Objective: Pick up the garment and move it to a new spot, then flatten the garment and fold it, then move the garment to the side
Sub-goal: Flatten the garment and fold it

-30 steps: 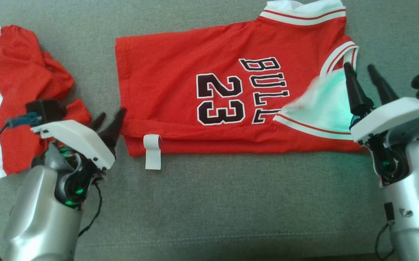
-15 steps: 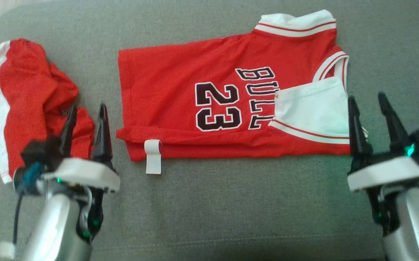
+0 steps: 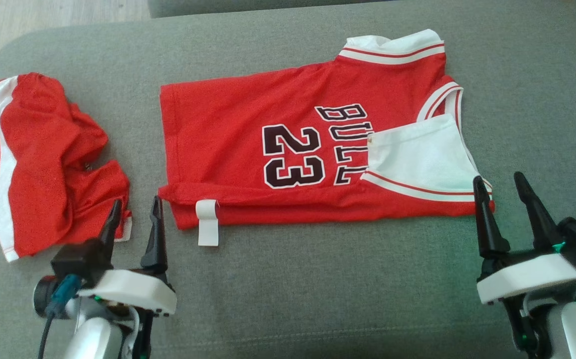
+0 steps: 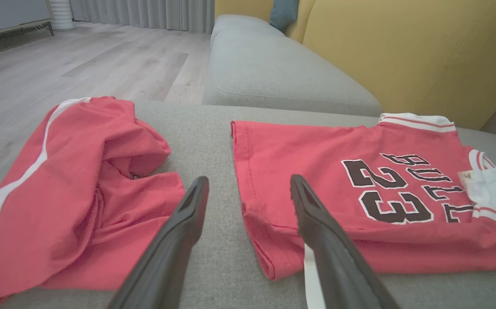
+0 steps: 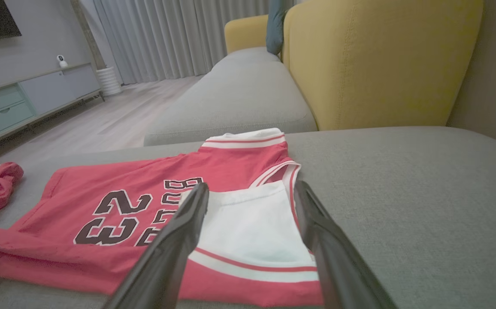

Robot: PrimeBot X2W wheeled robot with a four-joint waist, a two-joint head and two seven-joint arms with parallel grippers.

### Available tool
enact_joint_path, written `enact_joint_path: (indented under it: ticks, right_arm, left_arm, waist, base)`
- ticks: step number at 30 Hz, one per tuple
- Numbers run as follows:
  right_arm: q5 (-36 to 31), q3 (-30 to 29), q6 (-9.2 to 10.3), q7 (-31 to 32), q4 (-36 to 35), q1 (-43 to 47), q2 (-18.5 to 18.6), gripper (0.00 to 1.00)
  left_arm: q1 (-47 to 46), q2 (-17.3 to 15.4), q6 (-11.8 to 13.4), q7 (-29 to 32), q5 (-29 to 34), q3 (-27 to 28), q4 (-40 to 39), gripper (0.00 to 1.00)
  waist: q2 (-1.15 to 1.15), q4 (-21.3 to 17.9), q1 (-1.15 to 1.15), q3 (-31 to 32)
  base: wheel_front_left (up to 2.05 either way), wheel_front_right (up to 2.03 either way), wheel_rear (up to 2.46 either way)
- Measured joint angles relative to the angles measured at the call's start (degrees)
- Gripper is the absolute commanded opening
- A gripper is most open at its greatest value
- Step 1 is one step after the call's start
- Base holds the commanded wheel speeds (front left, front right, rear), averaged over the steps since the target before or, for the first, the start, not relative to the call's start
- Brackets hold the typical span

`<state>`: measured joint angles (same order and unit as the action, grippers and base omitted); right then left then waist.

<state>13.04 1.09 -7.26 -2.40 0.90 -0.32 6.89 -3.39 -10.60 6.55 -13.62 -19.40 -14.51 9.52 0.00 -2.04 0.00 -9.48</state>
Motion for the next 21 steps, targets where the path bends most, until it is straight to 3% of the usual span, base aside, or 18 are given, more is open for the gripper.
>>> enact_joint_path:
  ticks: [10, 21]
  right_arm:
    - [0.13, -2.38, 0.00, 5.08, 6.53, -0.71, 0.86, 1.00]
    - [3.45, -3.12, 0.00, 9.73, 15.37, -8.15, 2.57, 1.00]
  left_arm:
    - [-1.35, -0.12, -3.60, 6.10, -2.77, -2.81, 6.58, 1.00]
    - [-9.09, 0.64, -7.62, 9.07, -6.70, -3.15, 15.46, 1.00]
  waist:
    - [0.00, 0.05, 0.00, -2.22]
    - [0.00, -0.29, 0.00, -6.02]
  base:
    - [0.00, 0.00, 0.00]
    - [0.00, 0.00, 0.00]
